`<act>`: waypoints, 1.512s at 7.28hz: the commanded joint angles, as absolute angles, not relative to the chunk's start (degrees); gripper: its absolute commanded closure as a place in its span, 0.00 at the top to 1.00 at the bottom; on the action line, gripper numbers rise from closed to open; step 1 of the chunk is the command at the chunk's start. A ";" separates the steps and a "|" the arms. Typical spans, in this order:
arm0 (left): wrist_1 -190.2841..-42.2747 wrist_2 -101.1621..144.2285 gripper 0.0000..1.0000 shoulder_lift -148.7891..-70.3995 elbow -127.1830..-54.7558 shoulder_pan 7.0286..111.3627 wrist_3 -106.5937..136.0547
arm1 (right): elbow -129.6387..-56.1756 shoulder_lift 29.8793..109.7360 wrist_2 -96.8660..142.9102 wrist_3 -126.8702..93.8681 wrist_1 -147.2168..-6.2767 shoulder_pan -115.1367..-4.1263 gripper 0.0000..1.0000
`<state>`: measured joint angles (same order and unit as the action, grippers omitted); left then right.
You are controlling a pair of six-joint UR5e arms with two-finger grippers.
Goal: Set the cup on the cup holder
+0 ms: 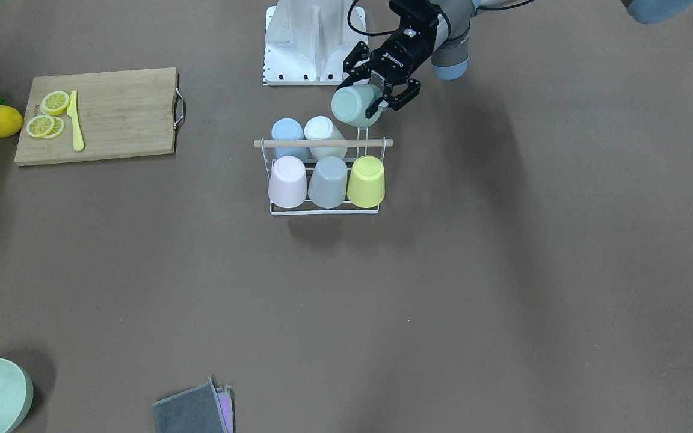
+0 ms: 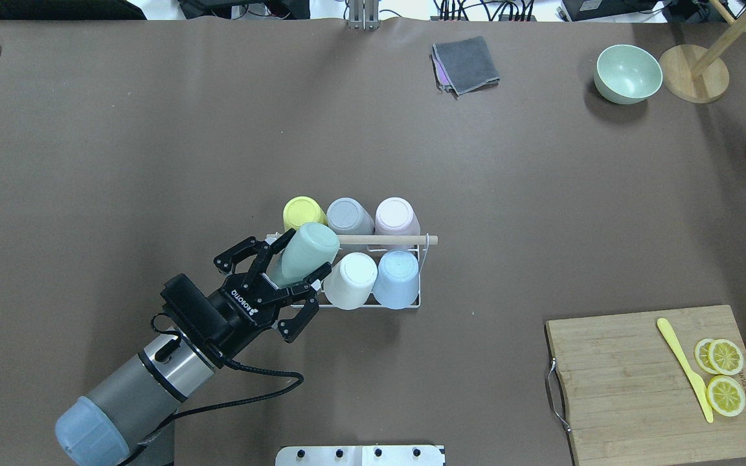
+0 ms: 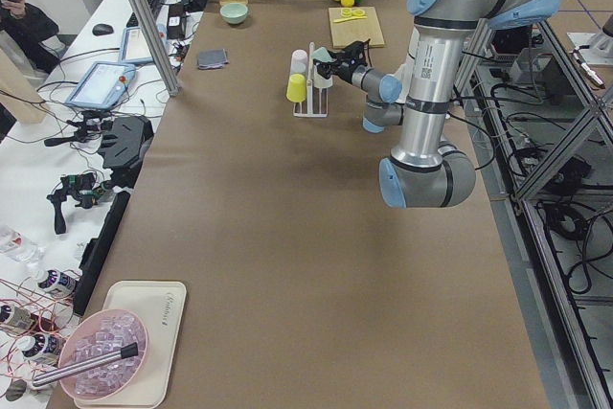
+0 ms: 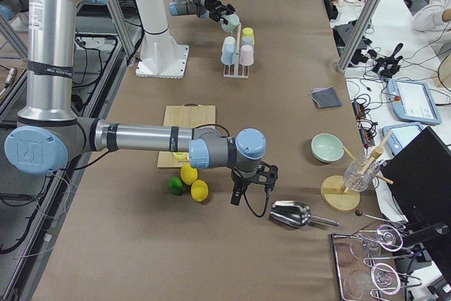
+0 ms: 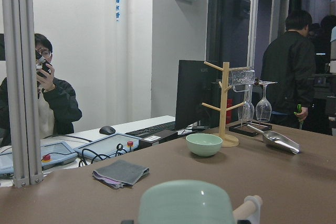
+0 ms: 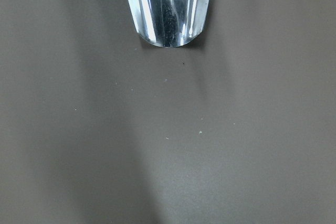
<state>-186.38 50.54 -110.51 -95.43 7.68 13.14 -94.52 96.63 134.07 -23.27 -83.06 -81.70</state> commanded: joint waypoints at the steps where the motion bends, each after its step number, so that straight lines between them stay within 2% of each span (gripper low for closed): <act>1: -187.82 50.54 0.00 -110.48 -94.49 7.82 13.01 | -95.10 96.50 134.30 -23.29 -83.23 -81.74 0.99; 11: -191.43 50.54 0.00 -110.39 -91.85 7.12 13.01 | -94.66 95.89 134.39 -23.12 -82.53 -81.65 0.99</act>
<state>-191.35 50.54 -110.39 -91.88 7.13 13.01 -94.58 95.88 134.50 -23.21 -82.56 -81.66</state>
